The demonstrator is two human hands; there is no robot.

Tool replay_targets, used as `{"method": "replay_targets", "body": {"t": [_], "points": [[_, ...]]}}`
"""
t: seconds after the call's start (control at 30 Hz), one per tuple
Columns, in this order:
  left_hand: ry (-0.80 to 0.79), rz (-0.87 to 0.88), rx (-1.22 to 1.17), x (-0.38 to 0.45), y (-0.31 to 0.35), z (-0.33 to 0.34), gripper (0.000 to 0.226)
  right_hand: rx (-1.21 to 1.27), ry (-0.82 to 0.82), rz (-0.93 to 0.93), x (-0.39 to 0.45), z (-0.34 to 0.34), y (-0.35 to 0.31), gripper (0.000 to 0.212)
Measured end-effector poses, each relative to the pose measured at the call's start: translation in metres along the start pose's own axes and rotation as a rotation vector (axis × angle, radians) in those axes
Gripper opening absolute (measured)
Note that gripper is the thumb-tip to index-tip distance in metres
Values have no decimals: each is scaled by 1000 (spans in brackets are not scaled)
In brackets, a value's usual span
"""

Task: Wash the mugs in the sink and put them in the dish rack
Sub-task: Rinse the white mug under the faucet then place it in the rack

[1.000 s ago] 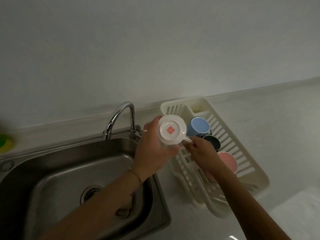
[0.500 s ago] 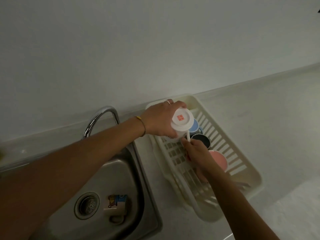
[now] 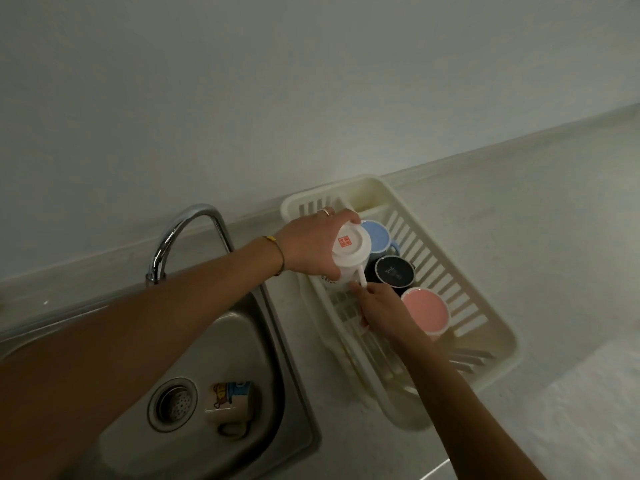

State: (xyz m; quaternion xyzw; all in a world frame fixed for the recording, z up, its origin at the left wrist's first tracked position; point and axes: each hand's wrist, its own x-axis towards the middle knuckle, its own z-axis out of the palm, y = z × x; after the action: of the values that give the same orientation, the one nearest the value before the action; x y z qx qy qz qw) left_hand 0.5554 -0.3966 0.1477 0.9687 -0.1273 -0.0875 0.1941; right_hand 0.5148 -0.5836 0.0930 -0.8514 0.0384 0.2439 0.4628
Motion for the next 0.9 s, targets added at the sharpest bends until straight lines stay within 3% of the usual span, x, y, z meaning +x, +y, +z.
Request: {"method": "replay_targets", "body": {"t": [0.13,0.43,0.77,0.9], "points": [[6,4,47,0,2,5,104,-25,-4,42,0,4,5,27],[-25,13,134,-9,13,33,101,-47,-69,146,-5,9,25,31],[2,-21,286,-7,14,56,101,155,-104,209,-4,15,29,30],[34,-30,327,-5,14,62,99,190,-100,197,-2,19,27,20]]}}
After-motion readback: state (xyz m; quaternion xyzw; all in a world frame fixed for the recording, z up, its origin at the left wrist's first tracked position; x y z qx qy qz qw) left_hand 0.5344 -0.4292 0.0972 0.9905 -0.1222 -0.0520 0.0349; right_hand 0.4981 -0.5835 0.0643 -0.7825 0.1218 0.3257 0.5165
